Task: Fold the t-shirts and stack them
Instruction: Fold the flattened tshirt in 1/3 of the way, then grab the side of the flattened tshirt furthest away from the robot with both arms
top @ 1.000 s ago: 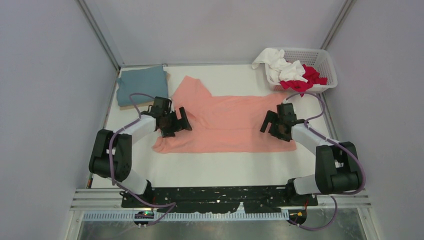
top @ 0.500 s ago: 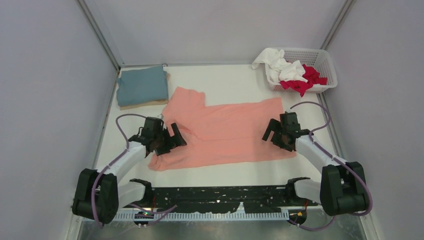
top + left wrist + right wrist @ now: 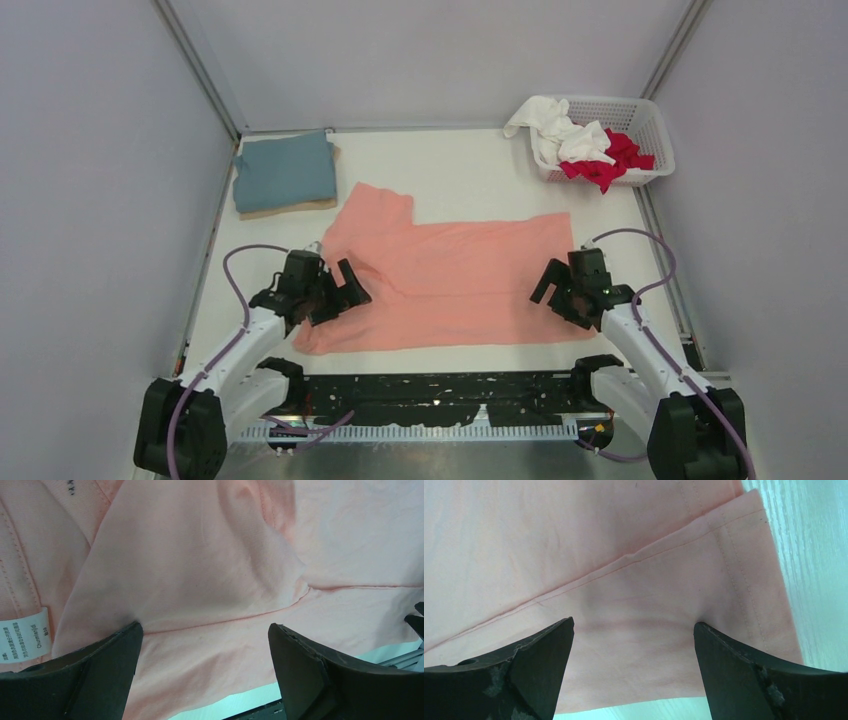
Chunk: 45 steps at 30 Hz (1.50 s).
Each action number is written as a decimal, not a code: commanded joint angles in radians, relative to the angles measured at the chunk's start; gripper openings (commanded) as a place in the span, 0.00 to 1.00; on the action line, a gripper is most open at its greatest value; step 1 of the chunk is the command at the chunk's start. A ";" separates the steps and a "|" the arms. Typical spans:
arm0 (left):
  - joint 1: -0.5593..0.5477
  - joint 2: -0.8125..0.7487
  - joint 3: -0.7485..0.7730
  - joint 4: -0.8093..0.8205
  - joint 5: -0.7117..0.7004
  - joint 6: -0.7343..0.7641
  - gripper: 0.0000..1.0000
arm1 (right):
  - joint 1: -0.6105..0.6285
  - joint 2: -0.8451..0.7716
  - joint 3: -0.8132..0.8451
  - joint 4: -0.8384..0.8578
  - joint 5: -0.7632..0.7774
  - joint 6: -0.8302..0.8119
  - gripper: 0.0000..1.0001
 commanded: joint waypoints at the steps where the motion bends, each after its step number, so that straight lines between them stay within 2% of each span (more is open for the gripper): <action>1: -0.008 -0.029 -0.026 -0.147 -0.049 -0.028 1.00 | 0.000 -0.026 -0.010 -0.128 0.020 0.029 0.95; 7: -0.013 -0.078 -0.023 -0.257 -0.121 -0.045 1.00 | 0.015 -0.021 -0.021 -0.142 0.001 0.062 0.95; 14: -0.017 -0.117 -0.021 -0.226 -0.066 -0.045 1.00 | 0.049 -0.086 -0.017 -0.218 0.044 0.123 0.95; 19: -0.018 -0.150 -0.023 -0.250 -0.090 -0.052 1.00 | 0.057 -0.144 -0.044 -0.244 0.025 0.160 0.95; 25: -0.018 -0.172 0.002 -0.246 -0.072 -0.034 1.00 | 0.109 -0.116 -0.014 -0.270 0.040 0.161 0.95; 28: -0.019 -0.208 0.032 -0.230 -0.060 -0.020 1.00 | 0.131 -0.123 0.025 -0.255 0.075 0.149 0.95; 33: -0.019 -0.215 0.180 -0.195 -0.116 0.021 1.00 | 0.135 -0.219 0.130 -0.110 0.130 0.074 0.95; 35: -0.019 -0.160 0.255 -0.163 -0.191 0.036 1.00 | 0.135 -0.237 0.159 -0.040 0.167 0.023 0.95; 38: -0.014 0.004 0.406 -0.117 -0.269 0.072 1.00 | 0.135 -0.240 0.168 0.078 0.245 0.016 0.95; 45: 0.005 0.619 0.962 -0.202 -0.253 0.170 1.00 | 0.132 -0.122 0.154 0.270 0.311 0.002 0.95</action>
